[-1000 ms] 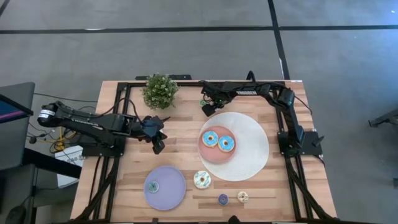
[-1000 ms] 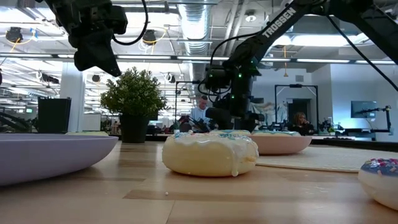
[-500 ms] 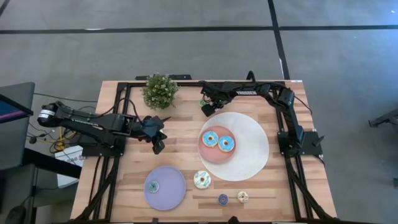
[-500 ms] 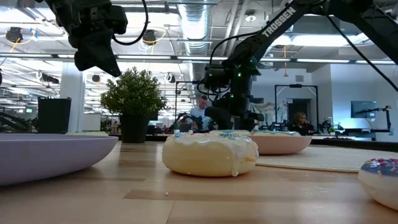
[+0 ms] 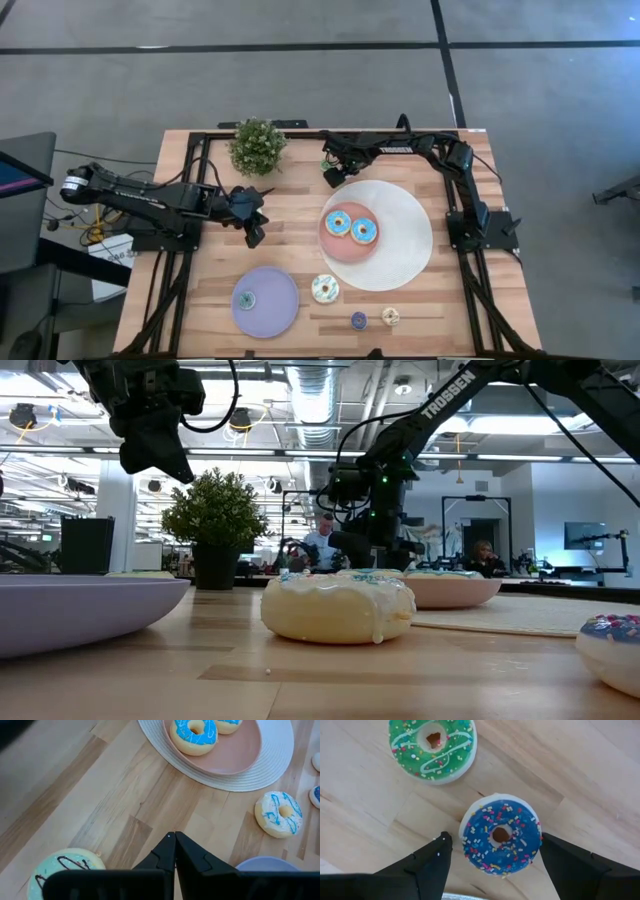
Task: Pick & Place donuts
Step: Put the small blue donut on the purple plate
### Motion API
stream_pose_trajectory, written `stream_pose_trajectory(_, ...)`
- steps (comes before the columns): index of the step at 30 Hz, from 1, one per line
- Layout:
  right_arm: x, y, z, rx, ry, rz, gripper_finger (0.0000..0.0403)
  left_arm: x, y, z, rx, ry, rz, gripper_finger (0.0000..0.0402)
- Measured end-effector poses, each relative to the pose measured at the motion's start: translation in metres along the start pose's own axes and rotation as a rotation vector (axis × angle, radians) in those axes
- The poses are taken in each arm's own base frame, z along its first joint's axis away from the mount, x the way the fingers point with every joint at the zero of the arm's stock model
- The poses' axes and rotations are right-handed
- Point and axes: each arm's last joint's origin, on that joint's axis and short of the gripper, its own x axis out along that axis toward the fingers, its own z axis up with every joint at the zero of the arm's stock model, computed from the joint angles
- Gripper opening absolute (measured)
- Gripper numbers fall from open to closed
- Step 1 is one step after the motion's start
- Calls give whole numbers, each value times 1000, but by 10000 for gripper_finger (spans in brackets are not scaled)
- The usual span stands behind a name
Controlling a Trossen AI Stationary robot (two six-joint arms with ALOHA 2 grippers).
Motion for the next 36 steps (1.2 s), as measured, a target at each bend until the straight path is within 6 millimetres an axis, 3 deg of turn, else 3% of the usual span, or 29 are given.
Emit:
stream_pose_trajectory(7,0,0,-1,7,10,8,280,0,0,0,0,0,0,0)
stream_pose_trajectory(18,-1,0,-1,6,12,15,219,0,0,0,0,0,0,0)
stream_pose_trajectory(26,-6,1,-1,3,7,18,201,0,0,0,-1,0,0,0)
stream_pose_trajectory(30,-23,7,-2,-11,-39,30,198,0,0,0,-1,1,0,0)
stream_pose_trajectory(36,-72,27,-14,-68,-143,82,200,0,0,0,6,4,2,0)
